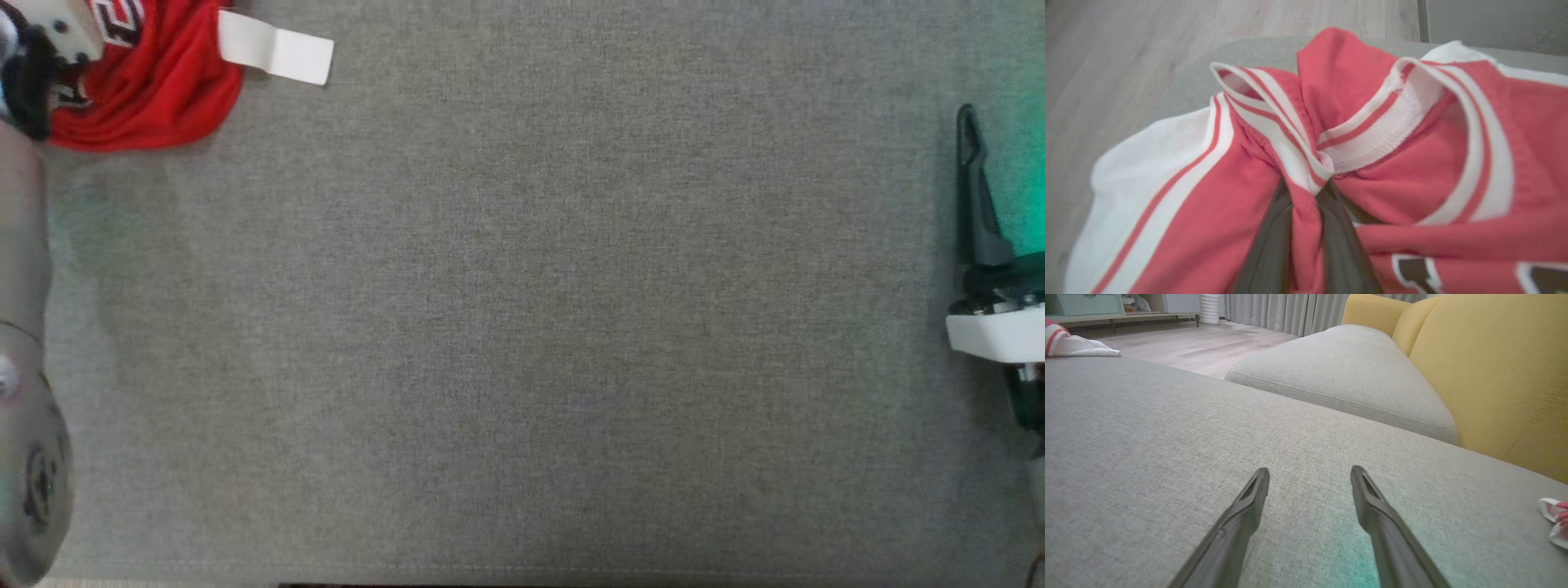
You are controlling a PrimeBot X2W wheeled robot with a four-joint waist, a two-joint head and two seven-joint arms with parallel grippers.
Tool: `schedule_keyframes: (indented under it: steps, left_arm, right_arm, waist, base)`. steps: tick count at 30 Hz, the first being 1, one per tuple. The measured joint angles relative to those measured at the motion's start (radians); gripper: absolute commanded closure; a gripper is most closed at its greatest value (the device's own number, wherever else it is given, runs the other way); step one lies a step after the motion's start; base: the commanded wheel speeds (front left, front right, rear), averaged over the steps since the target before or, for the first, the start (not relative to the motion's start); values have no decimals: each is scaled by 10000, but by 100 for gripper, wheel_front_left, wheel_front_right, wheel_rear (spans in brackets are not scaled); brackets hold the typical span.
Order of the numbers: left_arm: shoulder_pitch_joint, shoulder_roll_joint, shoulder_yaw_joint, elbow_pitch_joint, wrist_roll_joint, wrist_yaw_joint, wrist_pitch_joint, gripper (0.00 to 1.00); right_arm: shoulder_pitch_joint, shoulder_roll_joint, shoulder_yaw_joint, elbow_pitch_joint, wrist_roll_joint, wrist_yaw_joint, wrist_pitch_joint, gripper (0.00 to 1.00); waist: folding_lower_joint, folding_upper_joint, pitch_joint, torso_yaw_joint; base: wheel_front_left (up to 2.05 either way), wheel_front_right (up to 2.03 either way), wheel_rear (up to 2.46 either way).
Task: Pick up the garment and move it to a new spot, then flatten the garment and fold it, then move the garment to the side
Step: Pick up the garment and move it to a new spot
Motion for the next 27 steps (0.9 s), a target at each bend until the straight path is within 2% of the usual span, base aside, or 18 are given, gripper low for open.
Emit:
schedule_keyframes:
  steps: [7,10,12,15,20,27]
  left_arm:
    - [-287,-165,-767,-646,362,-219,-2314,100]
    - [-564,-539,-1141,-1158,165,-222,-3262,100]
    - [-662,-920,-1743,-1670,-245,-222,-3580,100]
    - [-675,-1273,-2744,-2543,-1267,-295,-3622,100]
    - [-666,-1185,-4063,-3914,-2514,-297,-3469,100]
    - [-59,-1078,-6161,-5983,-4598,-297,-2853,100]
  right_arm:
    - [33,535,288,558,8,0,2,0]
    - [216,794,228,642,19,0,2,0]
    - [517,974,146,685,56,0,2,0]
    - [952,1283,188,807,59,0,2,0]
    - [1321,1854,382,807,52,0,2,0]
    - [1523,2405,732,1085,-102,0,2,0]
  waist:
    - [-3,0,-1133,67]
    - [-4,1,-1856,33]
    - [-4,1,-2365,-6]
    - [-4,1,-3086,-133]
    - [-5,1,-3934,-483]
    - [-5,2,-4572,-1788]
  base:
    - [0,0,0]
    - [0,0,0]
    - [0,0,0]
    - [0,0,0]
    - [0,0,0]
    - [0,0,0]
